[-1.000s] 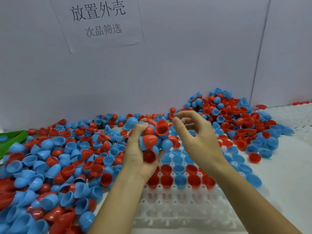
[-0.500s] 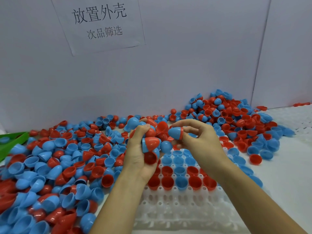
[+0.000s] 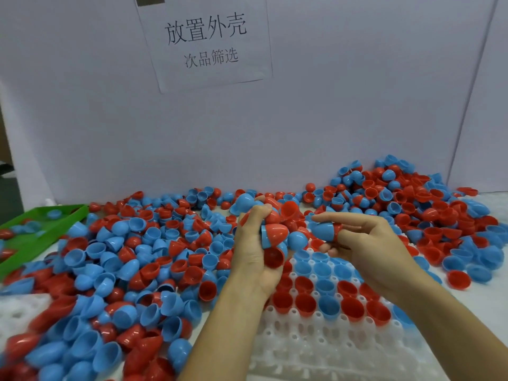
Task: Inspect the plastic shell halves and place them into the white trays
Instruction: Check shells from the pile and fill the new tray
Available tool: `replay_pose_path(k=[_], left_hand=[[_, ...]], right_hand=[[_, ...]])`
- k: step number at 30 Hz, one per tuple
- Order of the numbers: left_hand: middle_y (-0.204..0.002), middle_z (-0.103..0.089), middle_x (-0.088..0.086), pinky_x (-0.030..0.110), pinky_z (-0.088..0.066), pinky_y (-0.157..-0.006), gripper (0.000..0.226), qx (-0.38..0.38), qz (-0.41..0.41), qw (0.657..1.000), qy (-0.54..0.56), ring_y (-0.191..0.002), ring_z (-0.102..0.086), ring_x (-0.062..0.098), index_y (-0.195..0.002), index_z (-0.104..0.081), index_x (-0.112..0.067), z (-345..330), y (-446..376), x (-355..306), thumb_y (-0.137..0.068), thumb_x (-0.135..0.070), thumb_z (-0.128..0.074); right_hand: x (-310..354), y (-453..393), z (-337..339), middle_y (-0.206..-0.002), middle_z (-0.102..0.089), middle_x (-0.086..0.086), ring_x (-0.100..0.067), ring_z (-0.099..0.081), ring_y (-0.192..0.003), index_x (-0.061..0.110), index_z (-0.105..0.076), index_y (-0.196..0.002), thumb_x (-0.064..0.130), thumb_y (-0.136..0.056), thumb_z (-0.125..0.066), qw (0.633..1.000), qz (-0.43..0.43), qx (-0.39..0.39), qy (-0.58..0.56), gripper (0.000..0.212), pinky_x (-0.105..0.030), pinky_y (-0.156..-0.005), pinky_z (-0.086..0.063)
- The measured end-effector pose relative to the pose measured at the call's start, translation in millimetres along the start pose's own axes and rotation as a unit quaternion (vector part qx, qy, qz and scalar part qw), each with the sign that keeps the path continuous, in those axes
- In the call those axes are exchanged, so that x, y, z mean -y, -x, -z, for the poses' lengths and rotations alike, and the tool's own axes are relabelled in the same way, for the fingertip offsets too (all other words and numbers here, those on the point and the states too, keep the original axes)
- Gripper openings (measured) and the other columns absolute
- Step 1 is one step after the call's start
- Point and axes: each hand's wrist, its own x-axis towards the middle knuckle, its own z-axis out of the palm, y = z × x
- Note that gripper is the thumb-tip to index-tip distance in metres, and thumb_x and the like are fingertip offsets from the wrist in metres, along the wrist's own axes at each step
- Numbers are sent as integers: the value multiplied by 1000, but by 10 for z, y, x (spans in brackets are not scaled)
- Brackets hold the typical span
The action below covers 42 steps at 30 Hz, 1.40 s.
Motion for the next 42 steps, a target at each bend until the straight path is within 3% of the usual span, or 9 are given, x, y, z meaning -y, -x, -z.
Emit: replay_pose_path(k=[9, 13, 16, 18, 21, 24, 28, 33, 42], left_hand=[[-102, -66, 13, 45, -55, -85, 48, -49, 2, 999, 16, -86, -65, 24, -127, -60, -7, 120, -102, -8, -84, -23, -73], [-97, -68, 12, 38, -57, -72, 55, -66, 5, 997, 32, -78, -68, 22, -130, -60, -5, 192, -119, -45, -80, -22, -76], [-107, -71, 16, 40, -58, -75, 50, -71, 5, 997, 38, -84, -69, 24, -127, -62, -9, 224, -124, -66, -81, -22, -76], [-116, -71, 20, 42, -59, -77, 48, -74, 2, 997, 36, -87, -70, 25, -126, -63, -11, 237, -127, -66, -81, -22, -76], [-111, -74, 17, 41, -60, -75, 46, -80, 7, 996, 27, -87, -72, 25, -125, -65, -13, 254, -136, -52, -81, -24, -76], [-106, -75, 13, 37, -59, -68, 50, -76, 7, 996, 34, -84, -74, 24, -125, -66, -13, 253, -109, -45, -78, -24, -79], [-113, -74, 15, 37, -60, -71, 45, -61, 3, 998, 32, -91, -73, 25, -129, -64, -13, 250, -85, -76, -87, -27, -72], [-103, -73, 15, 36, -57, -65, 46, -66, 15, 998, 14, -78, -70, 22, -127, -64, -12, 230, -81, -64, -84, -22, -73], [-99, -74, 16, 40, -61, -72, 47, -1, 33, 999, -27, -79, -73, 24, -124, -64, -7, 221, -68, -56, -81, -23, -74]], right_hand=[[-225, -222, 253, -95, -77, -6, -21, -76, -85, 5, -76, -94, 3, -97, -56, 987, -136, -45, -65, 20, -22, -58, -58], [-396, -366, 501, -89, -78, -5, -22, -76, -77, 13, -80, -80, 3, -94, -61, 977, -194, -40, 83, 26, -26, -57, -59], [-346, -540, 620, -99, -76, -12, -34, -74, -87, 12, -76, -99, 8, -86, -72, 948, -183, -51, 254, 14, -47, -71, -62], [-207, -678, 547, -114, -71, -18, -39, -68, -103, 13, -71, -110, 30, -70, -85, 926, -154, -29, 343, 46, -53, -89, -56], [316, -606, -115, -132, -63, -16, -36, -62, -120, 6, -58, -131, 34, -83, -67, 991, 14, 66, 119, 56, -32, -96, -54], [648, -408, -652, -136, -59, -13, -38, -61, -121, 29, -49, -144, -4, -83, -53, 923, 21, 258, -284, 69, -36, -92, -56], [552, -304, -738, -128, -67, -4, -30, -68, -112, 30, -64, -129, 8, -80, -63, 960, 17, 259, -103, 54, -38, -87, -58], [325, -197, -350, -100, -76, 12, -8, -73, -87, 37, -75, -99, 2, -96, -58, 983, 70, 51, 159, 40, -23, -70, -60], [85, -138, -375, -85, -74, 11, -4, -69, -75, 33, -74, -98, 25, -91, -67, 977, 86, 56, 187, 13, -14, -62, -52]])
